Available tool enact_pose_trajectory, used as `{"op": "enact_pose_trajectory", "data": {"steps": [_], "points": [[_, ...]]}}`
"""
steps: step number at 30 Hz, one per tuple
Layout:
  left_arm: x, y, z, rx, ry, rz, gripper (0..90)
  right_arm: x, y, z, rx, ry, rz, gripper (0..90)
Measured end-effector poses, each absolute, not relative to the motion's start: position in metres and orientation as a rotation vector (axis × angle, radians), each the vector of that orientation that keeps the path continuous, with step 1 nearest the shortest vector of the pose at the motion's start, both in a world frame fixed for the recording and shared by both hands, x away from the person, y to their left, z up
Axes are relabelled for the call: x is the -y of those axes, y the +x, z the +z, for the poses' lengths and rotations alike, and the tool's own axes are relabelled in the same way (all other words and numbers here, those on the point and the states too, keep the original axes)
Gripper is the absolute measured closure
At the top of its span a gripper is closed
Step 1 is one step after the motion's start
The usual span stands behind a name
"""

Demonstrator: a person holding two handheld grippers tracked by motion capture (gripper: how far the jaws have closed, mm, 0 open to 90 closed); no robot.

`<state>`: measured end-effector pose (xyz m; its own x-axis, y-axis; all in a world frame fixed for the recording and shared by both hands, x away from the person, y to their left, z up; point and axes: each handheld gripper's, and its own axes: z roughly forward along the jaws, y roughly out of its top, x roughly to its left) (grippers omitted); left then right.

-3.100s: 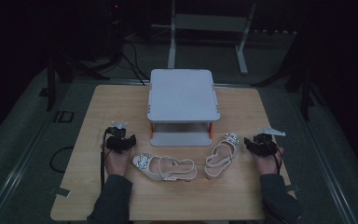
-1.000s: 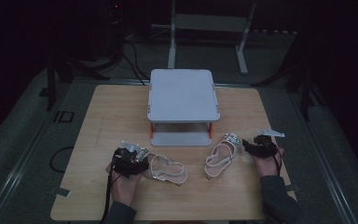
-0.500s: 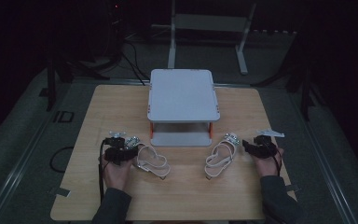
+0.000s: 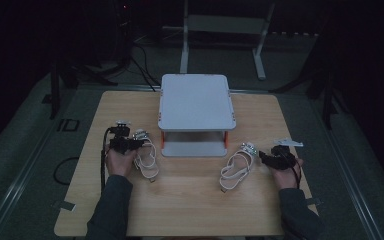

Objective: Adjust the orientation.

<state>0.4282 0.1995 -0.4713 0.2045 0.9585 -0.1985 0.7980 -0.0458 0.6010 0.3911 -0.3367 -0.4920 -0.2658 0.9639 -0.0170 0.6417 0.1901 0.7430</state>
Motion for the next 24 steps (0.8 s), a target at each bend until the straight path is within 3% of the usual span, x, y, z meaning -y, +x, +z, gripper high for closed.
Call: {"op": "enact_pose_trajectory", "data": {"steps": [7,17,24], "points": [[-0.199,0.438,-0.469,-1.630,1.918,0.359,47.9,0.336,0.391,-0.492,-1.984,1.498,0.866,43.5],[-0.195,0.408,-0.443,-1.611,1.869,0.503,42.9,0.336,0.391,-0.492,-1.986,1.495,0.867,43.2],[-0.181,0.386,-0.430,-1.611,1.855,0.503,42.9,0.335,0.391,-0.492,-1.989,1.490,0.866,43.1]]}}
